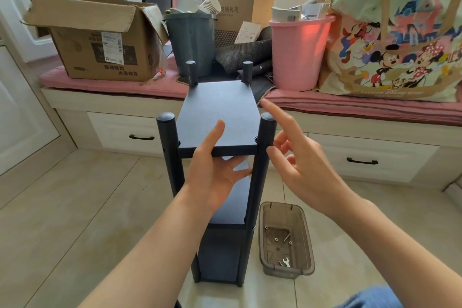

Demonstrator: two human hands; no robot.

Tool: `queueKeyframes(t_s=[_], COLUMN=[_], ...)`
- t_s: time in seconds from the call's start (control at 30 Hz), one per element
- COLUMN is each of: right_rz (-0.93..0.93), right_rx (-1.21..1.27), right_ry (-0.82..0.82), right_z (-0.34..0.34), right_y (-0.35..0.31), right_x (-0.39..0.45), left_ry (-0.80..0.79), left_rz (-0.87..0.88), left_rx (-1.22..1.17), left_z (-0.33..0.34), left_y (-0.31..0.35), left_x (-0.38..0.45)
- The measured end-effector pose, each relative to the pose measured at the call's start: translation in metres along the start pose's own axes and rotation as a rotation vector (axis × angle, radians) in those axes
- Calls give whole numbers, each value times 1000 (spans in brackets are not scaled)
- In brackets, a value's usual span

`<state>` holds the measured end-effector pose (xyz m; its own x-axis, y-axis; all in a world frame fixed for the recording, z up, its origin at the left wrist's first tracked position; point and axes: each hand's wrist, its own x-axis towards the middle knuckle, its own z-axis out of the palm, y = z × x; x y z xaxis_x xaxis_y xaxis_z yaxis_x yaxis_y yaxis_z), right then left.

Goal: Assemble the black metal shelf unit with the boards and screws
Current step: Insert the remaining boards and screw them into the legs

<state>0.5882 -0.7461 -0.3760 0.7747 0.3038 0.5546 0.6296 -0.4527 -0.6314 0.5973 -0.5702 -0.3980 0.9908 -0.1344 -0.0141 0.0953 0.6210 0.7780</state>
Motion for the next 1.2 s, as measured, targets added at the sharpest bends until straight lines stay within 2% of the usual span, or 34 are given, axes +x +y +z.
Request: queueKeyframes(t_s=[0.23,0.4,0.57,0.67,0.77,0.9,0.97,1.1,1.2], right_rz=[-84,-88,-90,-83,-76,-73,-68,-72,-75], right_rx=[-110,-99,-101,-92,-86,-80,-76,-58,-68], right_ry=[-20,0,3,10,11,14,14,17,17], right_z=[4,4,5,5,6,6,7,8,9], right_y=[1,-1,0,0,2,3,5,7,6], right_x=[7,6,7,6,6,6,6,5,5], left_ry=[99,38,127,204,274,215,204,377,415], left_rz=[114,85,96,14,-122,-209,-210,-139,-135], left_rx=[-132,-166,-113,-96,62,385,548,819,848], left_z=[8,11,12,6,-13,-47,-56,-66,-60], left_y=[-5,-3,-3,2,18,68,101,143,150], left_x=[1,-2,-4,-19,-46,-81,-86,-63,-27])
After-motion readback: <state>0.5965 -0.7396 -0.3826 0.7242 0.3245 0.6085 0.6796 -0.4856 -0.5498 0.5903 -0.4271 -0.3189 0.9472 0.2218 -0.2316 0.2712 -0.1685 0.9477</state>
